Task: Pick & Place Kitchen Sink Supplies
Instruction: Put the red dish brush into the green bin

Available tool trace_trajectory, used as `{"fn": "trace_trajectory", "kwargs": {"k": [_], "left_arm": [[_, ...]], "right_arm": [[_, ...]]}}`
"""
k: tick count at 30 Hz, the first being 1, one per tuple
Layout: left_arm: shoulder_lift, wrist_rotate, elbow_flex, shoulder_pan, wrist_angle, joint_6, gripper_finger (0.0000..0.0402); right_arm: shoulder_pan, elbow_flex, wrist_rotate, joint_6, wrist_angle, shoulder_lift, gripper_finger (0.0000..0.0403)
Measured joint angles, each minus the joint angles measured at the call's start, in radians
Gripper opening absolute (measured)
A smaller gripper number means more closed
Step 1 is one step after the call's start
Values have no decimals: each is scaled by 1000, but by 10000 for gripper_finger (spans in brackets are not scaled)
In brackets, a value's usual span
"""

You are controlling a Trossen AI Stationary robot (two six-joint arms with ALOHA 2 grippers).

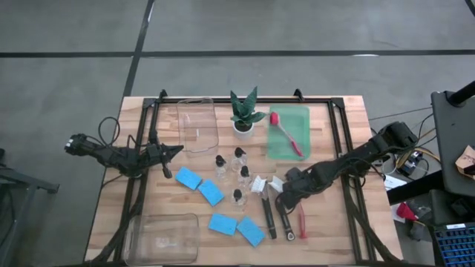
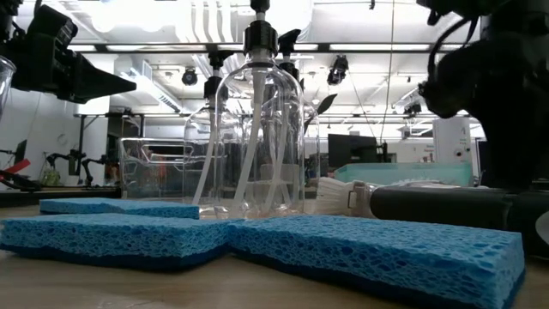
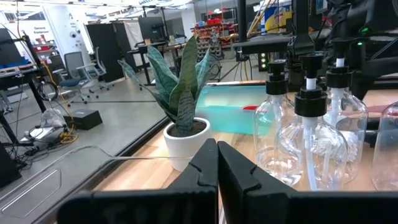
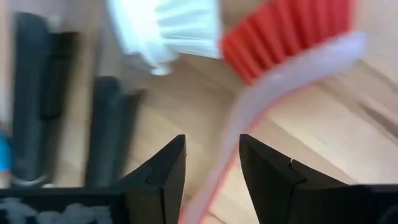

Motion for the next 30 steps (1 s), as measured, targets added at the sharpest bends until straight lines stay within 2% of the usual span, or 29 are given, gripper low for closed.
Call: {"fn": "trace_trajectory", "kwargs": {"k": [6,17,23,30], "left_arm": [[0,0,0,0,0,0,0],[0,0,0,0,0,0,0],[0,0,0,0,0,0,0],[0,0,0,0,0,0,0]], "right_arm": [[0,-5,15,26,-27,2,154],[0,-8,-14,16,-15,99,163],[0,-8,-15,1,-12,92,130],[-1,-7,-24,-36,-17,77,62]]}}
